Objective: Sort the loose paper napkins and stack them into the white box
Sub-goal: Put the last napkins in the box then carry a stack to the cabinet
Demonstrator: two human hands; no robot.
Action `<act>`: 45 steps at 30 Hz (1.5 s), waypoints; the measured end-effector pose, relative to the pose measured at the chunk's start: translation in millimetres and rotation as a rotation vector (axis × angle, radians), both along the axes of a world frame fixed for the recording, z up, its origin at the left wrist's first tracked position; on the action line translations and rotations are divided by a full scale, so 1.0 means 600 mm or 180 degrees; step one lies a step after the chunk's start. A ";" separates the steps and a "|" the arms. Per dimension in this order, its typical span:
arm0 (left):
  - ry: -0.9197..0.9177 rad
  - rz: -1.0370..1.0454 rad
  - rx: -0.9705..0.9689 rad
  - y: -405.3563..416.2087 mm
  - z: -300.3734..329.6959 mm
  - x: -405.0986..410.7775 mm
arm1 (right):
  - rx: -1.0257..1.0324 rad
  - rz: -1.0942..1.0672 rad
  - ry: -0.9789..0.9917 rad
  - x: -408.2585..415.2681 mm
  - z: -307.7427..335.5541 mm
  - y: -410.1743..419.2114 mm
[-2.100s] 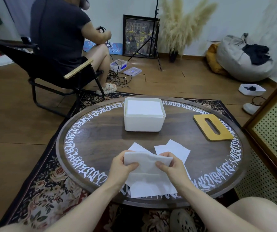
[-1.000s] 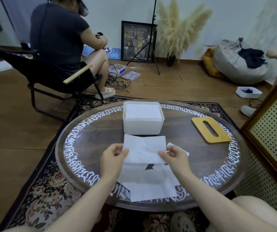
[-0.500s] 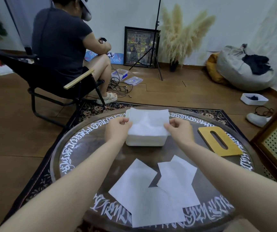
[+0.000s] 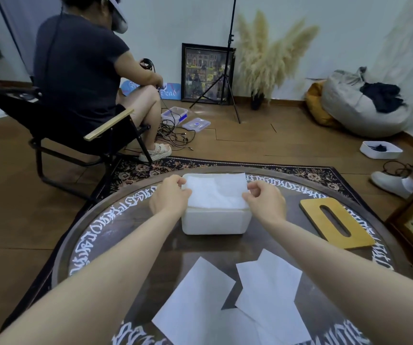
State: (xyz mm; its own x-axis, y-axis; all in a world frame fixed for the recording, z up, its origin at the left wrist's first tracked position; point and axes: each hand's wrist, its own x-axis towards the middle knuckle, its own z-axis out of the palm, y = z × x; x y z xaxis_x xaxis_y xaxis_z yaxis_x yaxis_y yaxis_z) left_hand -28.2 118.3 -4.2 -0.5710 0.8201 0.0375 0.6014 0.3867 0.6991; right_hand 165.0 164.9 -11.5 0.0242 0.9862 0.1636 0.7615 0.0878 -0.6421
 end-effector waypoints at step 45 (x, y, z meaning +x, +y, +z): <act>0.1881 -0.1968 -0.0369 -0.146 0.037 0.044 | 0.0150 0.1452 -0.0937 0.051 0.068 -0.085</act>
State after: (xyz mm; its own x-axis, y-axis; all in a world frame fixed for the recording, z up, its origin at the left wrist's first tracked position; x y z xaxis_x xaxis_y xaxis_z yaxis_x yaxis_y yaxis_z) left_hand -2.0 30.8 18.0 0.0660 0.9942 0.0845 0.9801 -0.0805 0.1815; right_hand 195.7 113.8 29.5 -0.4581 0.8773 0.1432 0.7864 0.4751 -0.3948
